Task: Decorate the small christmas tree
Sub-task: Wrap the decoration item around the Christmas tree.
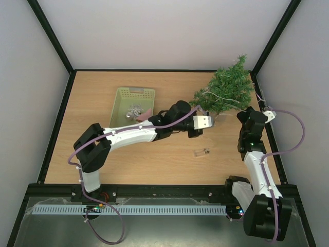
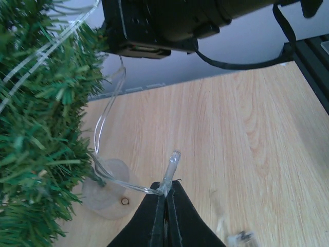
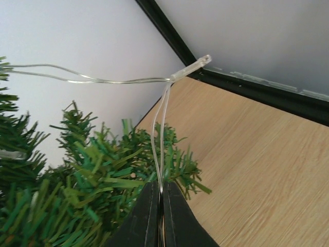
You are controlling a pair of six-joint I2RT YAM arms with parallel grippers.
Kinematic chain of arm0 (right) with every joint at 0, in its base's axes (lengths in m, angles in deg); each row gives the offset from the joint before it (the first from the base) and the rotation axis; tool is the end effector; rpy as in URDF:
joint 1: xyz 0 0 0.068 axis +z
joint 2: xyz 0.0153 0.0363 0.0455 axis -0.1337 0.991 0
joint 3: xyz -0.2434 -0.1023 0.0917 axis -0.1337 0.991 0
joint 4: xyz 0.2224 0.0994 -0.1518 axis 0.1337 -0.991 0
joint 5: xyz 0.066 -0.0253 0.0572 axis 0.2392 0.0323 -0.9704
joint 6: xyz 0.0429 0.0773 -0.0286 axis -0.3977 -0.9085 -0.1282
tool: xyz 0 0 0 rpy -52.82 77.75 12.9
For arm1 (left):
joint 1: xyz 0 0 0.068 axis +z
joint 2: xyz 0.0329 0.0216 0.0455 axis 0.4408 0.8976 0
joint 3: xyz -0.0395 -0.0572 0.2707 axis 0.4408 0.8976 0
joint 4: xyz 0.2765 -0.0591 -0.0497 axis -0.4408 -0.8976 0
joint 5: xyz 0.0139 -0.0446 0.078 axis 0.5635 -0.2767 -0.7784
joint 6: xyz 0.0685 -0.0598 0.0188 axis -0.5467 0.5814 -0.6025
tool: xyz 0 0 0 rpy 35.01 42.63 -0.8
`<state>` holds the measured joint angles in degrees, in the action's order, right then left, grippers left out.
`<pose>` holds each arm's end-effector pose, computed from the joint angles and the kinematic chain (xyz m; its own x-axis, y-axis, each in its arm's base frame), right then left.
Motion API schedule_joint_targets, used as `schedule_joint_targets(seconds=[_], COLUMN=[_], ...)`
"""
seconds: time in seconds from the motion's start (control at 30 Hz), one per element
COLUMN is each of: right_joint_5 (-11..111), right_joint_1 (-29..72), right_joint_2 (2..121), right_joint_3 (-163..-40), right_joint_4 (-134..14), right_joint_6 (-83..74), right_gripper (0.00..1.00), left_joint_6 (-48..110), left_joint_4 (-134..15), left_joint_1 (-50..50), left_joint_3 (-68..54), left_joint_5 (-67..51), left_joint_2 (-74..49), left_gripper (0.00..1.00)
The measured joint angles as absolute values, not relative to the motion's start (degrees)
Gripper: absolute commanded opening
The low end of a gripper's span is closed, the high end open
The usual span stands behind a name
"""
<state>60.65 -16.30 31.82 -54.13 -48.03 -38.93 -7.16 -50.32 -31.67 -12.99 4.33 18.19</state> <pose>0.2761 -0.0459 0.2420 -0.0234 0.6665 -0.7451 0.2802 0.7198 0.6351 0.2463 -0.4467 0.2560 0.2945 0.3112 -0.9036 0.9387 0.0829 0.3345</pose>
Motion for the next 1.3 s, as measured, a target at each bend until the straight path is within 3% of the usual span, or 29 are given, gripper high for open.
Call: schedule_joint_targets(seconds=[0.1,0.23,0.47,0.8,1.07,1.3], right_joint_5=[59.0,57.2,52.3,43.3,44.6,46.9], right_joint_1=[-16.3,-16.3,-16.3,-13.2,0.4,3.5], right_joint_2=[30.8,29.5,26.4,18.6,18.8,19.9], right_joint_3=[-54.1,-53.9,-52.9,-46.5,-39.5,-33.3], right_joint_4=[-48.1,-48.2,-52.9,-54.9,-50.5,-41.8], right_joint_6=[-39.5,-40.7,-42.2,-41.9,-42.9,-43.8], right_gripper=[0.04,0.27,0.45,0.46,0.45,0.45], left_joint_6=[-6.1,-4.2,0.0,6.8,13.8,20.5], left_joint_4=[-49.2,-47.7,-45.4,-40.9,-36.3,-32.0], left_joint_1=[-31.1,-30.1,-26.7,-24.2,-23.4,-21.5], left_joint_3=[-12.7,-12.1,-10.2,-10.1,-10.3,-10.3], left_joint_5=[4.2,4.1,4.9,7.6,9.4,10.6], left_joint_2=[17.4,16.9,16.6,16.6,16.8,16.8], left_gripper=[0.02,0.02,0.02,0.02,0.02,0.02])
